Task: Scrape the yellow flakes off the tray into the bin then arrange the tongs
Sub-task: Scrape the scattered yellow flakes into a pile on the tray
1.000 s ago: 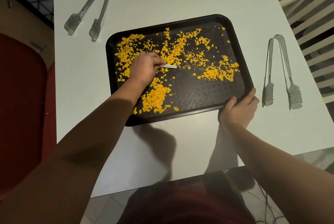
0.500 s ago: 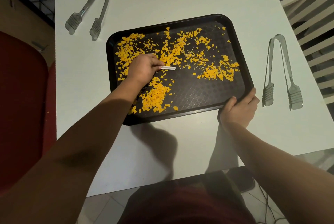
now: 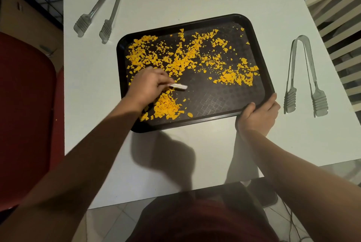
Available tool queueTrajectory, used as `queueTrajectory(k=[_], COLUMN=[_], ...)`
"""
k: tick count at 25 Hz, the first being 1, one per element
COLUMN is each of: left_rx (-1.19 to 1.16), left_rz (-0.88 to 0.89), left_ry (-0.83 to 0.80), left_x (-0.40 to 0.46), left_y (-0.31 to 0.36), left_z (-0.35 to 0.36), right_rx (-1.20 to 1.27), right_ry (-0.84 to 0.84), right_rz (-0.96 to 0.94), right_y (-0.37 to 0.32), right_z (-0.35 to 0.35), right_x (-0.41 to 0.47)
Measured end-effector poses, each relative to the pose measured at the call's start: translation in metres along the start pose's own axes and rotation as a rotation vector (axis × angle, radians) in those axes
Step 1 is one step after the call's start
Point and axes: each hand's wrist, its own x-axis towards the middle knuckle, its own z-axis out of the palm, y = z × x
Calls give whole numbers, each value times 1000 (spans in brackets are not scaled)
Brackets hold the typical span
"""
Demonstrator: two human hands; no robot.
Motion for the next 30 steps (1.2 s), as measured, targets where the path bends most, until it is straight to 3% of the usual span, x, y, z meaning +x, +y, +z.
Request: queueTrajectory(k=[2,5,8,12,14,17,23,25,28,30], left_rx=[-49,-90,-101,-57,-133,-194,-96,-149,-198,-160], left_rz=[-81,-174,-325,-519,-477,-343,-562,-507,-345,-373], left_ry=[34,-44,-72,49,88,23,122,143,46,3], left_x=[0,-16,-37,-54,-53,-44,-56,-56,-50,-51], left_y=[33,71,75,63,66,86,61,68,90,90], left_z=[16,44,57,56,55,62,58,56,64,66], right_rx=[2,7,-3,-1,2,14,15,12,14,18], right_ry=[4,10,8,-4,-7,-6,-11,-11,-17,-16], right_rz=[-2,1,6,3,4,-2,-4,-7,-2,-6], right_y=[0,0,0,0,-1,-2,-2,-2,-2,-1], right_z=[0,1,1,0,-1,-3,-2,-3,-3,-3], right_x=[0,0,1,0,0,0,0,0,0,0])
